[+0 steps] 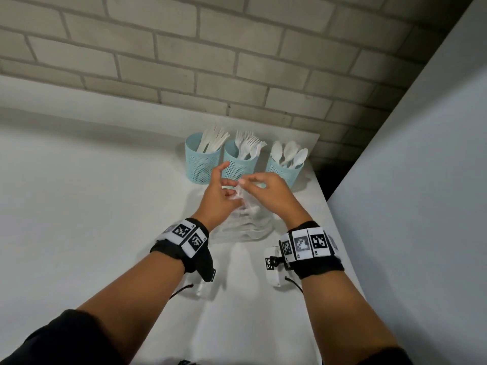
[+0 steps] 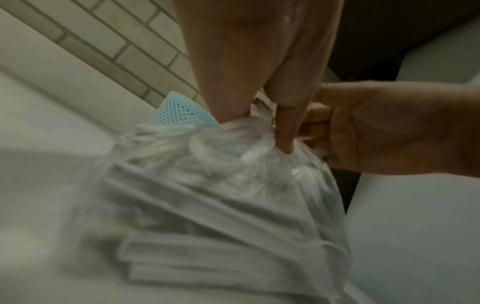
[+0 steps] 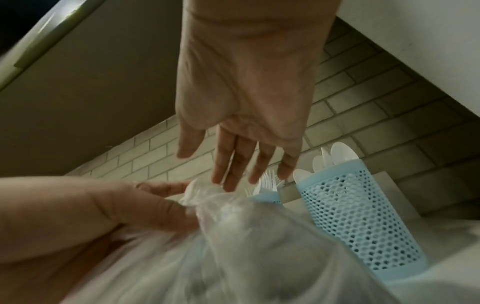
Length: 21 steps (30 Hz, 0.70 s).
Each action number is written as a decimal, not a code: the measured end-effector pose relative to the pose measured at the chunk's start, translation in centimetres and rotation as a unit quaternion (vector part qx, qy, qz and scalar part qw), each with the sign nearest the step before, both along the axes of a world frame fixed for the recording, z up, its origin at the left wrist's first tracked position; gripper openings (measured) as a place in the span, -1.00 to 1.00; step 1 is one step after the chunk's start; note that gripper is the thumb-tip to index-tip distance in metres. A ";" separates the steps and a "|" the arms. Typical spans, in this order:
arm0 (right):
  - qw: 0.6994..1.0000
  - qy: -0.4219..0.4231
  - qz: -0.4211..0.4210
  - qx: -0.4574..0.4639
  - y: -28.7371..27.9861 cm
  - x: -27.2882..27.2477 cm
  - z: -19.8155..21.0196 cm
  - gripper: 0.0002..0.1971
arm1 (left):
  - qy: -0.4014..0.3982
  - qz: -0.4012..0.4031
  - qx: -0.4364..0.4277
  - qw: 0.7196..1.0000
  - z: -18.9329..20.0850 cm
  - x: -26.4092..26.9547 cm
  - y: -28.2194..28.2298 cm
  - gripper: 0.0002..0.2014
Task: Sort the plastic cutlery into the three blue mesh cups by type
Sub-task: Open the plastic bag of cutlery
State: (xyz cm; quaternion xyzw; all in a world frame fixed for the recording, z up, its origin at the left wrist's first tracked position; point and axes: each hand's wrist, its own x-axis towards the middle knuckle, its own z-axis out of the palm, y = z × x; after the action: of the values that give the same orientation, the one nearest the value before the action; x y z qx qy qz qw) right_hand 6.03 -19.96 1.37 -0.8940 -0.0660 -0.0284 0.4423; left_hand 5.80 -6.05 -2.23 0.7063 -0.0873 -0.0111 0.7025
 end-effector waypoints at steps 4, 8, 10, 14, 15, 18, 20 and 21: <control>0.999 0.039 -0.012 -0.004 0.2 -0.2 -1.7 -0.81 | 0.031 -0.037 -0.012 0.999 0.2 0.1 0.9 -0.28; 0.998 0.011 -0.019 0.050 0.5 -0.1 -2.2 -0.89 | 0.055 -0.025 0.011 0.998 -0.1 0.3 2.4 -0.49; 0.996 0.003 -0.028 0.079 0.7 -0.2 -2.2 -0.85 | 0.044 -0.032 0.071 0.996 -0.4 0.4 2.8 -0.51; 0.995 0.038 -0.025 0.089 1.1 -0.1 -2.4 -0.82 | 0.017 -0.094 0.203 0.974 -0.6 0.2 2.9 -0.53; 0.996 0.045 -0.017 0.081 1.3 -0.1 -2.7 -0.87 | 0.008 -0.100 0.225 0.969 -0.7 0.2 2.8 -0.55; 0.995 0.016 -0.022 0.092 1.4 -0.4 -2.9 -0.93 | -0.020 -0.073 0.264 0.961 -1.0 0.4 2.3 -0.65; 0.992 -0.020 -0.046 0.119 1.2 -0.6 -2.7 -0.90 | -0.030 -0.030 0.270 0.962 -1.0 0.5 2.2 -0.75; 0.991 -0.039 -0.056 0.112 1.1 -0.8 -2.6 -0.89 | -0.036 -0.015 0.268 0.963 -0.9 0.6 2.2 -0.79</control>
State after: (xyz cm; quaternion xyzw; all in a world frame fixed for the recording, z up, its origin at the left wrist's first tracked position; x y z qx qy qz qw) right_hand 5.23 -18.88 -1.25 -0.8393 -0.0298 -0.0949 0.5344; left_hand 6.41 -3.81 -3.15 0.8673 -0.1167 -0.0190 0.4835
